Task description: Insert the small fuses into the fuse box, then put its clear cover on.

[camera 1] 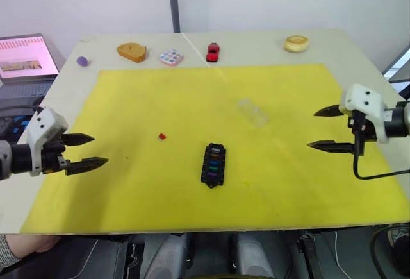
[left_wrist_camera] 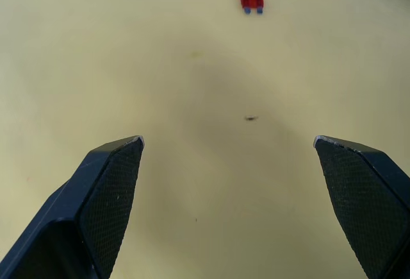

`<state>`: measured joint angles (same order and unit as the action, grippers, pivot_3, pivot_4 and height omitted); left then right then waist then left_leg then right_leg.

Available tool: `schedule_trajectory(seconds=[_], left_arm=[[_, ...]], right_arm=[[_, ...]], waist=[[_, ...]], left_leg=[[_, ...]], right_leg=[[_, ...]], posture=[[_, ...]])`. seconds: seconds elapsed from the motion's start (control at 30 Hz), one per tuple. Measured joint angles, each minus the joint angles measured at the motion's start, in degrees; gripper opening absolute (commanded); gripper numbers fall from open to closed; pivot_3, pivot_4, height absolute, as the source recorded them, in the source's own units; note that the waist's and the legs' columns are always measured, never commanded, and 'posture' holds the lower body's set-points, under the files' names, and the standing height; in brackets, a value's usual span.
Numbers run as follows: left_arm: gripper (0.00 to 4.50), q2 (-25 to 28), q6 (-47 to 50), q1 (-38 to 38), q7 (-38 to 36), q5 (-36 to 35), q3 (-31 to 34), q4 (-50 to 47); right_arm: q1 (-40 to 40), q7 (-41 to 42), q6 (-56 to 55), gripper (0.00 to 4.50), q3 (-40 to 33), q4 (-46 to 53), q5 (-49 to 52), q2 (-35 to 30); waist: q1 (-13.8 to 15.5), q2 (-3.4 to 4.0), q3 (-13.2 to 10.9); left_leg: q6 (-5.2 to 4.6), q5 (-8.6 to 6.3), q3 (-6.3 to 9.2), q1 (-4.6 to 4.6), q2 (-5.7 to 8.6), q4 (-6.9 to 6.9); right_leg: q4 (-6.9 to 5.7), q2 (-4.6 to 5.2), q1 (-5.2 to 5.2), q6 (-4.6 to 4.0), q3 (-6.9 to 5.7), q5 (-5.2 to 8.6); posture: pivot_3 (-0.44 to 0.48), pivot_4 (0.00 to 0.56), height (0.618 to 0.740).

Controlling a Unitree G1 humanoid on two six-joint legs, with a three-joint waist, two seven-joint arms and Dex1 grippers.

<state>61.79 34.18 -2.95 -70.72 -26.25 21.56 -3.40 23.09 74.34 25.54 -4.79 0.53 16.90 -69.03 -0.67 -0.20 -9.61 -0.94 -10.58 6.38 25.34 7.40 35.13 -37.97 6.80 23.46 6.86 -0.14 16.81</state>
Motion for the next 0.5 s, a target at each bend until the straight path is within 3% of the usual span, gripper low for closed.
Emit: schedule_trajectory(seconds=[0.33, 0.5], left_arm=[[4.50, -3.77, 2.32, -7.50, 1.00, -3.91, -3.07, -0.73], [4.50, -7.97, 10.78, -18.52, -0.91, -8.11, -10.86, 5.89]], right_arm=[[5.69, -2.51, 3.67, 4.42, 0.30, 5.95, 3.01, 4.19], [13.32, -5.00, 12.20, 4.42, 4.41, 15.30, 9.13, 11.70]], waist=[[-0.04, 0.08, -0.05], [0.00, 0.07, -0.04]], left_leg=[[-0.01, 0.01, -0.01, 0.01, 0.00, -0.01], [-0.10, 0.07, 0.01, 0.00, 0.00, 0.04]], right_leg=[[-0.01, -0.01, 0.02, 0.17, 0.01, -0.09], [-0.06, -0.03, 0.00, 0.20, 0.00, -0.11]], posture=[[0.000, 0.150, 0.740], [0.000, 0.150, 0.740]])
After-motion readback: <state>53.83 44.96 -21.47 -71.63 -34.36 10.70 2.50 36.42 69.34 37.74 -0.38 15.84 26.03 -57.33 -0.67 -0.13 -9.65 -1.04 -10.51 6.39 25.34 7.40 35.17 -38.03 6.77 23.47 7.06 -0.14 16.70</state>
